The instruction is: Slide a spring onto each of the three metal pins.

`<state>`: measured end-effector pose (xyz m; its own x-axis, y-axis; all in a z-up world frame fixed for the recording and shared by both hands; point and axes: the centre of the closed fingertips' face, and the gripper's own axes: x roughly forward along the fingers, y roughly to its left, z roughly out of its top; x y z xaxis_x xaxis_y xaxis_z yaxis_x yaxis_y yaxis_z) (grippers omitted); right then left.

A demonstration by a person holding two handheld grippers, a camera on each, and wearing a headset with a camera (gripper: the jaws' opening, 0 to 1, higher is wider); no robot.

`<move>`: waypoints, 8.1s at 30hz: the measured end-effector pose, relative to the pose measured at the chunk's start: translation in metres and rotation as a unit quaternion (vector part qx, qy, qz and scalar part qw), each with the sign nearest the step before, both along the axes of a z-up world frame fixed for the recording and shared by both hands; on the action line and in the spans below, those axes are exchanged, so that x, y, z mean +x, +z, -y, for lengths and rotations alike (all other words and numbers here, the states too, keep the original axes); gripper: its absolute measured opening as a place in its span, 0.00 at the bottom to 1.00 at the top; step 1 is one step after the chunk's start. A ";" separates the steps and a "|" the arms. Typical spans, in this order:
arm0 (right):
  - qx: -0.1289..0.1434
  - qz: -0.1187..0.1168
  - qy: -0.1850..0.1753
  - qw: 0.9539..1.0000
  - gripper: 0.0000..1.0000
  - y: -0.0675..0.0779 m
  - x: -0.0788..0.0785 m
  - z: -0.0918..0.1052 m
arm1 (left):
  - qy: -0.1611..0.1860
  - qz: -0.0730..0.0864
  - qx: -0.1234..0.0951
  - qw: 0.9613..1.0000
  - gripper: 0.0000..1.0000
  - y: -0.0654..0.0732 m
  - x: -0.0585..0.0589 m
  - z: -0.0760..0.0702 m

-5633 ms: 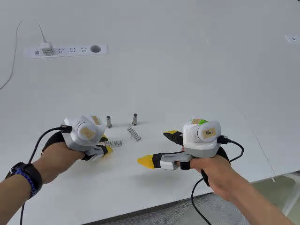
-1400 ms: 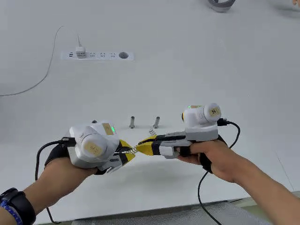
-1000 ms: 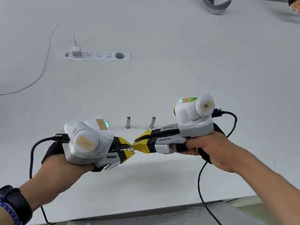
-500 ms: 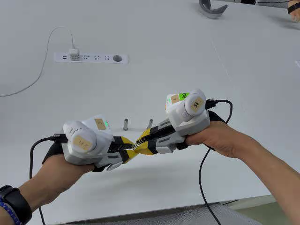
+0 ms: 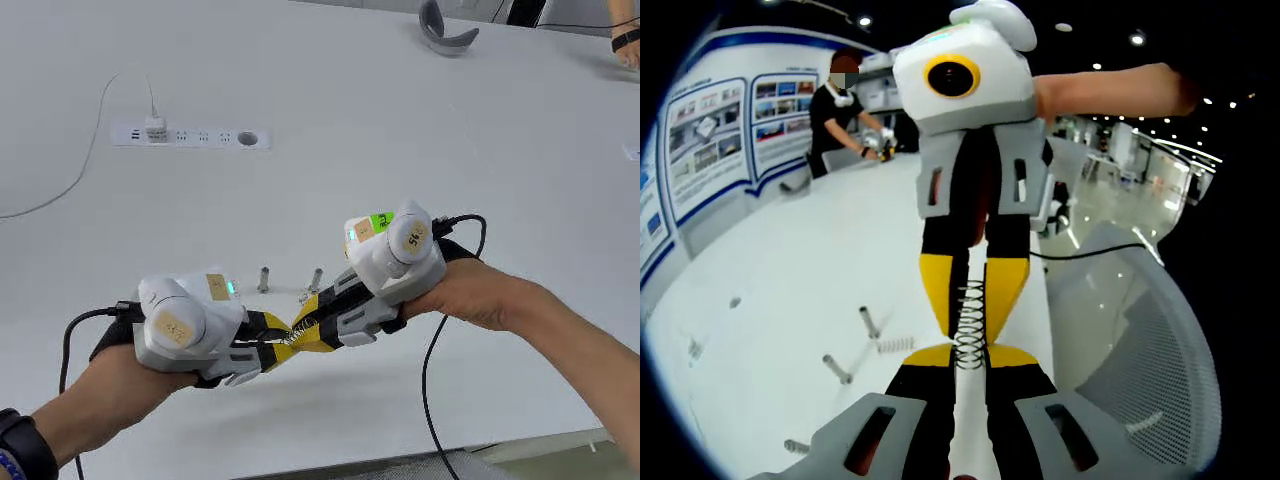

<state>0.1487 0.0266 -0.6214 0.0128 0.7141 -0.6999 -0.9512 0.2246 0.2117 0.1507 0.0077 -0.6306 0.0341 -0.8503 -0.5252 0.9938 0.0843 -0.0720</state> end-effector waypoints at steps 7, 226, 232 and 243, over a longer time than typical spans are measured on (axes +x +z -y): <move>-0.006 0.004 0.007 1.000 0.12 -0.007 -0.003 -0.002 | -0.003 -0.001 0.003 1.000 0.10 -0.007 -0.003 -0.003; -0.124 0.035 -0.099 0.987 0.27 -0.117 0.144 0.003 | 0.288 -0.110 0.028 0.951 0.69 -0.076 0.047 -0.117; -0.108 0.033 -0.116 0.987 0.35 -0.110 0.134 0.004 | 0.291 -0.108 0.028 0.950 0.69 -0.074 0.044 -0.118; -0.080 0.020 -0.170 0.982 0.42 -0.104 0.115 0.018 | 0.298 -0.105 0.028 0.948 0.69 -0.068 0.042 -0.121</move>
